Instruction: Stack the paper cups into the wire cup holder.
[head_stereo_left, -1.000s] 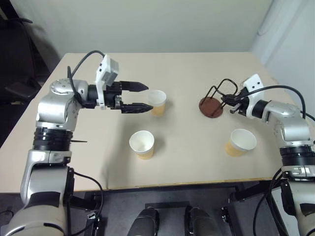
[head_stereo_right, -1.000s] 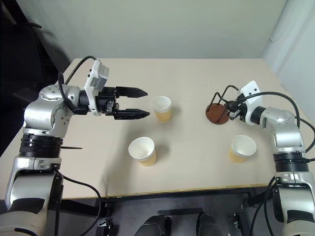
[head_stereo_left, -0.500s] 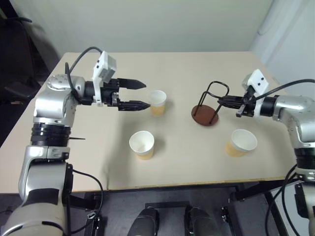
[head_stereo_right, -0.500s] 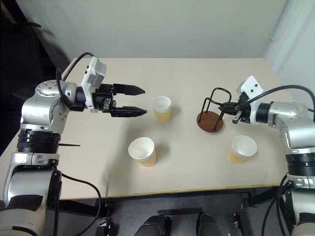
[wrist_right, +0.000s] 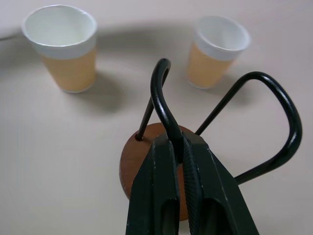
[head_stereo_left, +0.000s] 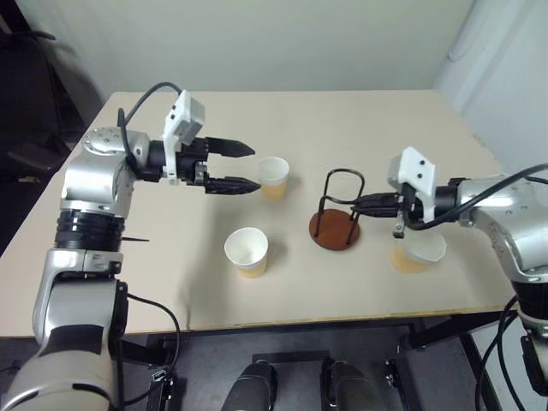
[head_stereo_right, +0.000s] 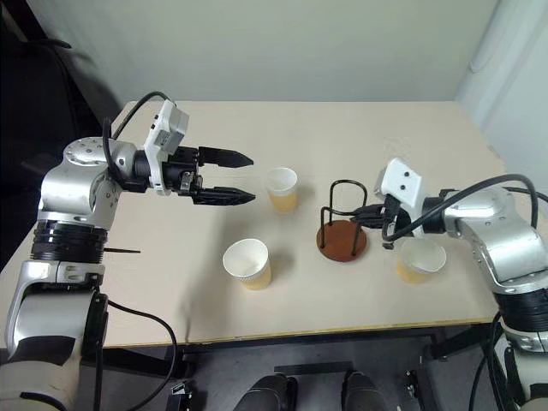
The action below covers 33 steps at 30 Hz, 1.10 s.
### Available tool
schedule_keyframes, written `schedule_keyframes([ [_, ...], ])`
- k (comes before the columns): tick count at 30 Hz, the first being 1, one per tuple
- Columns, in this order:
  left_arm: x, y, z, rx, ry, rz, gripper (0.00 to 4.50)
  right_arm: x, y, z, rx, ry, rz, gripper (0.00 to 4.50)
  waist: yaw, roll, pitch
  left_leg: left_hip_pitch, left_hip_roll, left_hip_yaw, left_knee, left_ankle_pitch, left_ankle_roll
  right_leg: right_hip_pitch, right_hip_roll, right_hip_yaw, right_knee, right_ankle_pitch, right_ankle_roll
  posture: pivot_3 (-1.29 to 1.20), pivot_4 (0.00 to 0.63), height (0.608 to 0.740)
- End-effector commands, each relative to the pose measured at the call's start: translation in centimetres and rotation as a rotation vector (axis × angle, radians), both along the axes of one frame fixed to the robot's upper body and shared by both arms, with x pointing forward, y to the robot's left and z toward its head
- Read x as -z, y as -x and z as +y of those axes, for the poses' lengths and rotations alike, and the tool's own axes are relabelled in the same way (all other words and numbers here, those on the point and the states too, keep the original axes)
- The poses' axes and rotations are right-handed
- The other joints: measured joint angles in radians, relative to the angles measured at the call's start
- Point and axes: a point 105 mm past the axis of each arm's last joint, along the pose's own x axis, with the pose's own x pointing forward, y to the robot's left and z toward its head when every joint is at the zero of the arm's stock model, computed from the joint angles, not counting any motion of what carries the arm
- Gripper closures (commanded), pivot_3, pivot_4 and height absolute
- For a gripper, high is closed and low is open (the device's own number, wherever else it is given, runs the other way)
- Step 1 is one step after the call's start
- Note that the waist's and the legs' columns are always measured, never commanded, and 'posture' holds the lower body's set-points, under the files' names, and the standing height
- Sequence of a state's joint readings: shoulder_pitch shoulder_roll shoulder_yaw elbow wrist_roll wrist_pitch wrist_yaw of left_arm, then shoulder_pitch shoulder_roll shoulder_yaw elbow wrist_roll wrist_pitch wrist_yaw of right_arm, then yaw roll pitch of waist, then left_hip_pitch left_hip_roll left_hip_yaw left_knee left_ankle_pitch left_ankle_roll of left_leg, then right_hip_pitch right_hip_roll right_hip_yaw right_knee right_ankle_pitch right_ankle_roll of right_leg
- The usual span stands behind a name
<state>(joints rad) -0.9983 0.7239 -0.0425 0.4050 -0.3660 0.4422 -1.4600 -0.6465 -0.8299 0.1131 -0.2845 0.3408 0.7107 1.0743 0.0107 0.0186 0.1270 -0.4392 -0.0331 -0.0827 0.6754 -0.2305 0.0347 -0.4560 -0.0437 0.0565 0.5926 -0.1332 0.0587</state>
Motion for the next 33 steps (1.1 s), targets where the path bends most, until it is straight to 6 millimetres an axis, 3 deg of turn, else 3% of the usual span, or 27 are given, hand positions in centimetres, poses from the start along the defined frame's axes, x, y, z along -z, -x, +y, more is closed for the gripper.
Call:
schedule_keyframes([
  [1,-1.3,0.2,0.0,0.012,0.006,-0.046,0.00,-0.8,0.5,0.4,-0.024,0.003,-0.045,4.48,0.000,0.000,0.000,0.000,0.000,0.000,0.000,0.000,0.000,0.000,0.000,0.000,0.000,0.000,0.000,0.00,0.150,0.740],
  [27,-1.7,0.4,0.4,-0.003,-0.013,-0.054,0.00,0.6,1.5,1.9,-0.114,0.031,-0.033,4.48,0.000,0.000,0.000,0.000,0.000,0.000,0.000,0.000,0.000,0.000,0.000,0.000,0.000,0.000,0.000,0.00,0.150,0.740],
  [33,-1.7,0.5,0.4,-0.001,-0.014,-0.051,0.00,2.0,2.0,1.7,-0.135,0.075,0.007,2.69,0.000,0.000,0.000,0.000,0.000,0.000,0.000,0.000,0.000,0.000,0.000,0.000,0.000,0.000,0.000,0.00,0.150,0.740],
])
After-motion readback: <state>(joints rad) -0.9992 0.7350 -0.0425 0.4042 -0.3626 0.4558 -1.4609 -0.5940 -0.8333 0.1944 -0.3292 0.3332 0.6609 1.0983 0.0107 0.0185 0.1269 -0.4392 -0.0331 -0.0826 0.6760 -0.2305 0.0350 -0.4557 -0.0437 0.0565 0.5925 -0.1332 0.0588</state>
